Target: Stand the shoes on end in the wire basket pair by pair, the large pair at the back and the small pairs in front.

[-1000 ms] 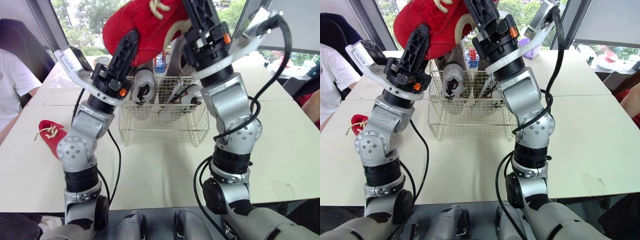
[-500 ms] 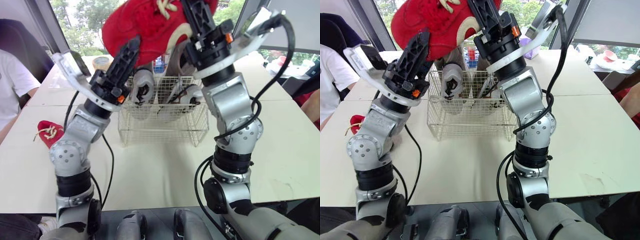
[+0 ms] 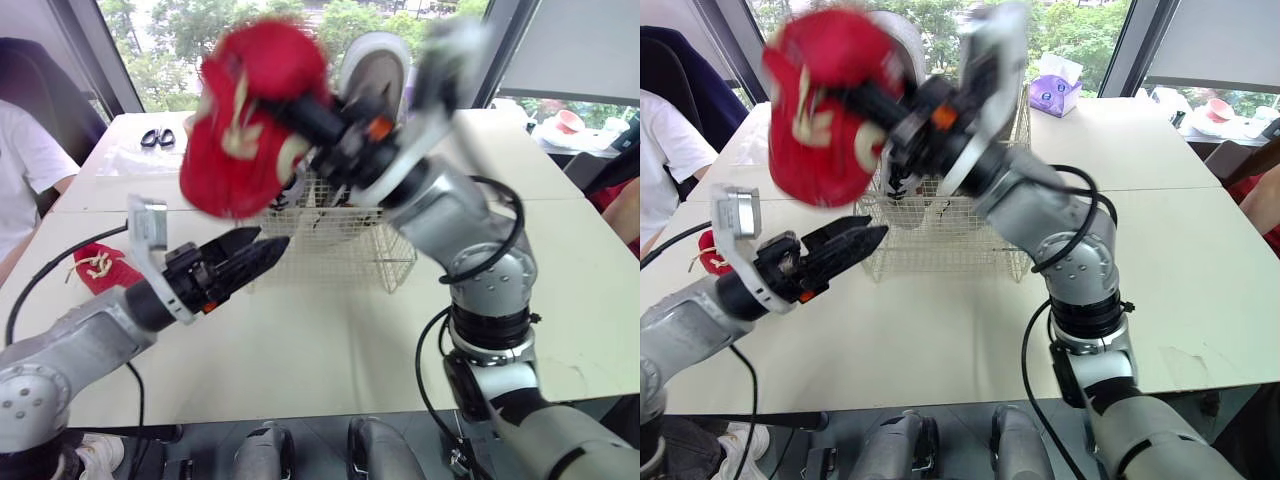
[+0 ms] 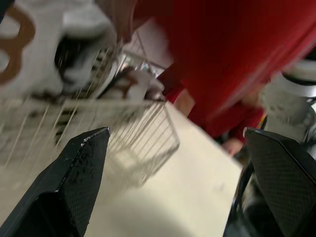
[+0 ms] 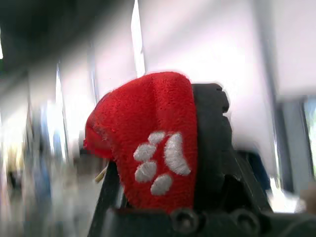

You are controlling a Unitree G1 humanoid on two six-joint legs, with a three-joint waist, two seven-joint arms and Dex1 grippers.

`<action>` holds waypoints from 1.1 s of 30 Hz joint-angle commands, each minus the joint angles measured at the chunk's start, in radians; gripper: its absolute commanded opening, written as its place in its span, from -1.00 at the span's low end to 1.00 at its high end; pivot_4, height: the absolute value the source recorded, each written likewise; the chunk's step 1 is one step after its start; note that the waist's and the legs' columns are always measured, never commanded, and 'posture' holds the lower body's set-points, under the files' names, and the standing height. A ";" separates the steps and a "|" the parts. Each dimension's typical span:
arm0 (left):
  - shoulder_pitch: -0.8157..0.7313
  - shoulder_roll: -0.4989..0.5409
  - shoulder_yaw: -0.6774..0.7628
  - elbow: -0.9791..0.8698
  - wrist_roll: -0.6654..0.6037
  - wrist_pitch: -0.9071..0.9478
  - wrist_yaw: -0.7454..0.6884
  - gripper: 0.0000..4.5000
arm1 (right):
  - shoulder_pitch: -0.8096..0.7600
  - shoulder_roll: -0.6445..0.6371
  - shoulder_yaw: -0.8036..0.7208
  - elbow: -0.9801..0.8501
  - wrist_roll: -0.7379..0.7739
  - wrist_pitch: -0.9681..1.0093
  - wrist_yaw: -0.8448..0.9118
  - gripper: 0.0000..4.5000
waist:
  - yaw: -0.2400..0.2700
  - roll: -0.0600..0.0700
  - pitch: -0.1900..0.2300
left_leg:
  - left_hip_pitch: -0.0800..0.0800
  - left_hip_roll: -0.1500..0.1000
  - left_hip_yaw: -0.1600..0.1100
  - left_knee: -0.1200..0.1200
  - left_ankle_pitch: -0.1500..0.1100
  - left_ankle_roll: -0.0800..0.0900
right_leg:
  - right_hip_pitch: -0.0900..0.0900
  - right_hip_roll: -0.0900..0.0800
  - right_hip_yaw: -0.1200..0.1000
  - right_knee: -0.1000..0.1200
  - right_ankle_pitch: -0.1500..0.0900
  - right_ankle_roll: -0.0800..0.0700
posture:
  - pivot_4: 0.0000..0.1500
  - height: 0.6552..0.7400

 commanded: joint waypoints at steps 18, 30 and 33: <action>0.058 0.210 0.145 0.014 -0.009 0.009 -0.122 0.98 | -0.177 -0.656 -0.528 0.585 0.124 0.225 0.809 -0.62 | 0.016 0.009 0.003 | -0.016 0.005 0.023 -0.003 0.005 0.001 | -0.010 -0.003 0.001 -0.017 0.012 0.011 | 1.00 1.00; 0.062 0.244 0.059 -0.023 0.141 0.047 -0.197 0.98 | -0.022 -0.662 -0.413 0.445 -0.142 0.005 0.916 -0.62 | 0.020 0.009 0.003 | -0.015 0.004 0.025 0.000 0.003 0.004 | -0.011 -0.005 0.003 -0.016 0.011 0.011 | 1.00 1.00; 0.083 0.230 0.063 -0.026 0.066 0.050 -0.217 0.98 | -0.021 -0.628 -0.358 0.449 -0.222 -0.065 0.924 -0.62 | 0.017 0.008 0.003 | -0.015 0.004 0.025 0.000 0.003 0.004 | -0.010 -0.005 0.003 -0.016 0.011 0.011 | 1.00 1.00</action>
